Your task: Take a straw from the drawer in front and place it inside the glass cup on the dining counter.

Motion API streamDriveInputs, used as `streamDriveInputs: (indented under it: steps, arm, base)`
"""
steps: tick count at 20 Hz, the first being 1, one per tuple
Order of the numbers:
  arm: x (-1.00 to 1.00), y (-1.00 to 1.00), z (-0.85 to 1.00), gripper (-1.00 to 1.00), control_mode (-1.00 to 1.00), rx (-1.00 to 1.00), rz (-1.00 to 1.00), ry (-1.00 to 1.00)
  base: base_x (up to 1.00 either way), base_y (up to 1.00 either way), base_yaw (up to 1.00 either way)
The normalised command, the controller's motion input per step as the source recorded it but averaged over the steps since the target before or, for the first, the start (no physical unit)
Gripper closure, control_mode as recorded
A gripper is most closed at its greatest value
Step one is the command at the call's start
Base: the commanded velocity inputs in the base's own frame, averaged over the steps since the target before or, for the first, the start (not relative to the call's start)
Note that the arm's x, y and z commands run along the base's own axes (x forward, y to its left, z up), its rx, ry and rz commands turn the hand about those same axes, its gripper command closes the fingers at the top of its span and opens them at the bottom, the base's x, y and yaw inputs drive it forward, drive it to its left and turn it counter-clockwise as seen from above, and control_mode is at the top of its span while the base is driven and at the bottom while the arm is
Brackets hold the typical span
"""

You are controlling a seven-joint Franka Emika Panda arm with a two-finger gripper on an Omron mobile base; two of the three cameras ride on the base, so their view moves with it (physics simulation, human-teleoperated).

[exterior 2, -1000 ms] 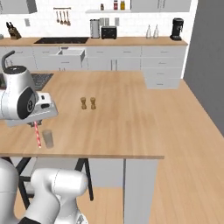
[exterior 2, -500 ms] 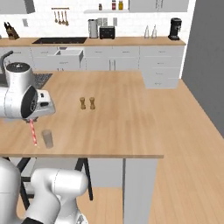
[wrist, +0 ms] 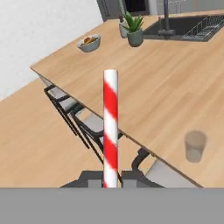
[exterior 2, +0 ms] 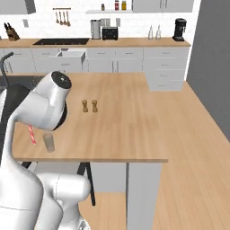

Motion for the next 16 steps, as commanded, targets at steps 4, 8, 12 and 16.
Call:
streamDriveInputs:
  steps: [4,8,12,16]
  arm:
    - [0.19,0.0,0.12,1.0,-1.0,0.41,0.3,-0.04]
    - [0.22,0.28,0.01,1.0,-1.0,0.34,0.3,-0.01]
    - [0.35,0.5,0.0,1.0,-1.0,0.27,0.29,0.0]
    - [0.48,0.14,0.0,1.0,-1.0,0.22,0.22,-0.05]
  base:
    - [0.0,0.0,0.0]
    - [0.0,0.0,0.0]
    - [0.0,0.0,0.0]
    - [0.0,0.0,0.0]
